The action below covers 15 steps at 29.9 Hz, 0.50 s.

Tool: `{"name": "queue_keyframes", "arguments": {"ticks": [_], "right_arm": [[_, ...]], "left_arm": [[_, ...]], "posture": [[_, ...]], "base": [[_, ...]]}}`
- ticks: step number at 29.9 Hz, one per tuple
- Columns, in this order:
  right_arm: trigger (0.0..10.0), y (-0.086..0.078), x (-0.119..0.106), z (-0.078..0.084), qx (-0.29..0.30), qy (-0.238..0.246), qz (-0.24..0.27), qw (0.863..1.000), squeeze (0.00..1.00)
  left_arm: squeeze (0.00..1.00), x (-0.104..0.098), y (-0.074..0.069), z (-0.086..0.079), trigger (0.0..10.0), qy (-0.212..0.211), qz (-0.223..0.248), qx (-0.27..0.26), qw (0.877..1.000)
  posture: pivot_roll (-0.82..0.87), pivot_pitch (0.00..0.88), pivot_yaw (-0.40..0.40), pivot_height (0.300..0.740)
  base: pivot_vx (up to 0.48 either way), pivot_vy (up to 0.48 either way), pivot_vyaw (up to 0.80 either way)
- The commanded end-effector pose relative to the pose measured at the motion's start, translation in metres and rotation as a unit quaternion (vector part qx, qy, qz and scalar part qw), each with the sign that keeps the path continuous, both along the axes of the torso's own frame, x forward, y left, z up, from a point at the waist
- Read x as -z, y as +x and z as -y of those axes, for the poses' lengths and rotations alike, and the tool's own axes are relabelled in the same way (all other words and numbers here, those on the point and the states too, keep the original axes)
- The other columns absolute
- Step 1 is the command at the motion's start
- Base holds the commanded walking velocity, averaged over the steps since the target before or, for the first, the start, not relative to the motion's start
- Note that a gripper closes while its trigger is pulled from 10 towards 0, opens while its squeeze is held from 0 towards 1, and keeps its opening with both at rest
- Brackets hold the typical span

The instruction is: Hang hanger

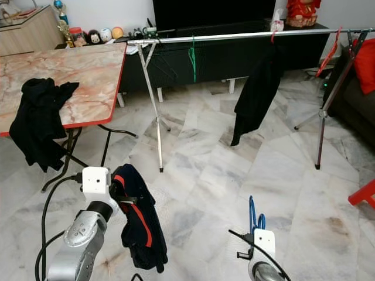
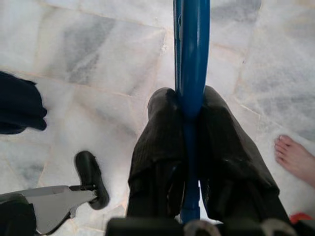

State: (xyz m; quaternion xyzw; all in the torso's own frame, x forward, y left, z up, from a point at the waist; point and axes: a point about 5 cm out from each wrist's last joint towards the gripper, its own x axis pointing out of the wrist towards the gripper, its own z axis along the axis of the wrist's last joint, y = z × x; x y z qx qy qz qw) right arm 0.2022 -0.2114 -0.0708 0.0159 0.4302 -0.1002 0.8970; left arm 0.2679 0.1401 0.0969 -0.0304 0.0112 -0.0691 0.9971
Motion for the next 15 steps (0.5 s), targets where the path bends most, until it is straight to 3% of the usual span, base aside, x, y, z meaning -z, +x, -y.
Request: {"name": "queue_keyframes", "arguments": {"ticks": [1,12,15], "right_arm": [[10.0,-0.0066,0.0050,-0.0084,-0.007,0.012,-0.010,1.000,0.00],[10.0,-0.0075,0.0060,-0.0115,-0.030,0.010,-0.013,0.999,0.00],[10.0,-0.0076,0.0058,-0.0112,-0.031,0.011,-0.009,0.999,0.00]], "left_arm": [[0.00,-0.0038,0.0006,0.0008,10.0,-0.003,0.006,0.006,1.000],[0.00,-0.0023,0.0001,0.0013,10.0,0.000,0.001,0.009,1.000],[0.00,-0.0011,0.0000,0.0023,10.0,0.002,-0.001,0.011,1.000]], "posture": [[-0.12,0.000,0.110,0.740],[-0.12,0.000,0.111,0.740],[-0.12,0.000,0.112,0.740]], "base": [[0.000,0.289,0.00],[0.000,0.287,0.00],[0.000,0.285,0.56]]}}
